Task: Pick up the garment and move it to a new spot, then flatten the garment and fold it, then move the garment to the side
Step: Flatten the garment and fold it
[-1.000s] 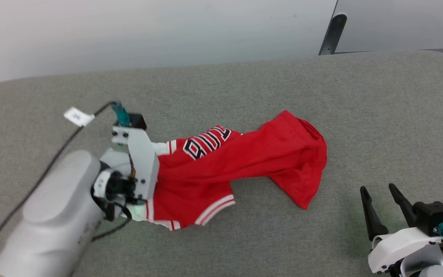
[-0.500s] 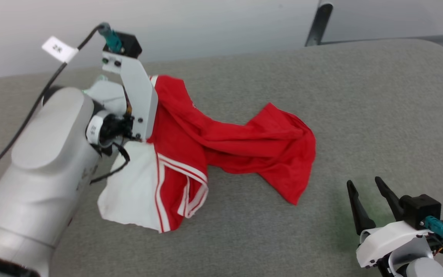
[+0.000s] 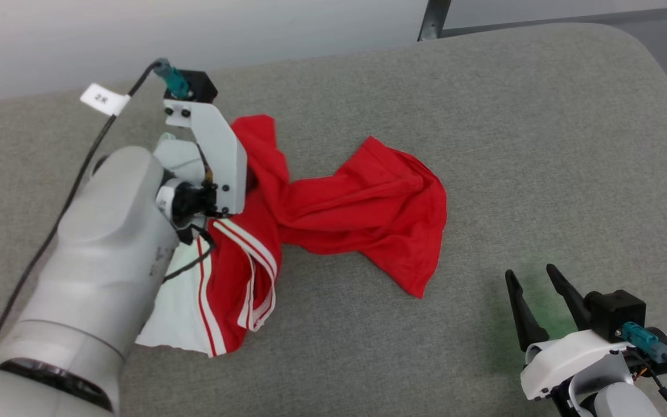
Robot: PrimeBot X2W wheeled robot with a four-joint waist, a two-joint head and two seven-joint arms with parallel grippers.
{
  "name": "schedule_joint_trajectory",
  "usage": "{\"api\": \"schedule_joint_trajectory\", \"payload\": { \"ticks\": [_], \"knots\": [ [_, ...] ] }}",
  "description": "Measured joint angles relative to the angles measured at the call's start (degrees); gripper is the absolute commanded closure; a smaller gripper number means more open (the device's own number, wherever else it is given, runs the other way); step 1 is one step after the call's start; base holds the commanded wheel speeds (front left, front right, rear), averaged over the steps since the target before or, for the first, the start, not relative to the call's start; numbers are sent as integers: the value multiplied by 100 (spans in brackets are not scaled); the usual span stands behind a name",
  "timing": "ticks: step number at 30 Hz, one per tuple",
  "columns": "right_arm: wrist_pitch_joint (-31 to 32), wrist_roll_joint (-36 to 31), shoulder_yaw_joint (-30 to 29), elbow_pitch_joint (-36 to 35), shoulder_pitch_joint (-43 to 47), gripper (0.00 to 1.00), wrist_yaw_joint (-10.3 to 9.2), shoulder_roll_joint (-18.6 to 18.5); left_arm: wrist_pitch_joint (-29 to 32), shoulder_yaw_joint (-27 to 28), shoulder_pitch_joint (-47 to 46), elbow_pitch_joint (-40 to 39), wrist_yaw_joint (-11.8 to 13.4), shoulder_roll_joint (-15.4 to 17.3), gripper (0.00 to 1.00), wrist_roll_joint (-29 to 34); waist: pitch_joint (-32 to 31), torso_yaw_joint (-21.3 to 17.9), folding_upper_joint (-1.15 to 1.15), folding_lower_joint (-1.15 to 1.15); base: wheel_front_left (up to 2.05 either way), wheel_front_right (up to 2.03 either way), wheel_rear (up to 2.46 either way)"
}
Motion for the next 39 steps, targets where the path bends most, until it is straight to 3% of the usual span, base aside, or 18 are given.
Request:
{"api": "schedule_joint_trajectory", "payload": {
  "ticks": [6, 11, 15, 21, 27, 33, 39],
  "knots": [
    [33, 7, 49, 74, -3, 0, 0, -67, -31, -100, -155, 54, -93, -136, 0, -159, -131, 168, 0, 0, 0, 0, 0],
    [113, 29, 42, 63, 35, 0, 0, -156, -102, -338, 4, -379, -118, -19, 0, -353, -376, 438, 0, 0, 0, 0, 0],
    [165, 52, 9, 43, 157, 0, 0, -221, -182, -454, 248, -750, -118, 174, 0, -527, -547, 624, 0, 0, 0, 0, 0],
    [318, 62, -15, -87, 391, 0, 0, -249, -591, -420, 950, -1192, -118, 708, 0, -823, -997, 1010, 0, 0, 0, 0, 0],
    [422, 102, -110, -246, 590, 0, 0, -269, -942, -345, 1547, -1395, -118, 855, 0, -969, -1296, 1355, 0, 0, 0, 0, 0],
    [556, 103, -120, -446, 610, 0, 0, -303, -722, -455, 1837, -1257, -107, 894, 0, -1050, -1434, 1609, 0, 0, 0, 0, 0],
    [662, 69, -134, -715, 602, 0, 0, -393, -244, -427, 1811, -800, 2, 953, 0, -1221, -1351, 1535, 0, 0, 0, 0, 0]
  ]
}}
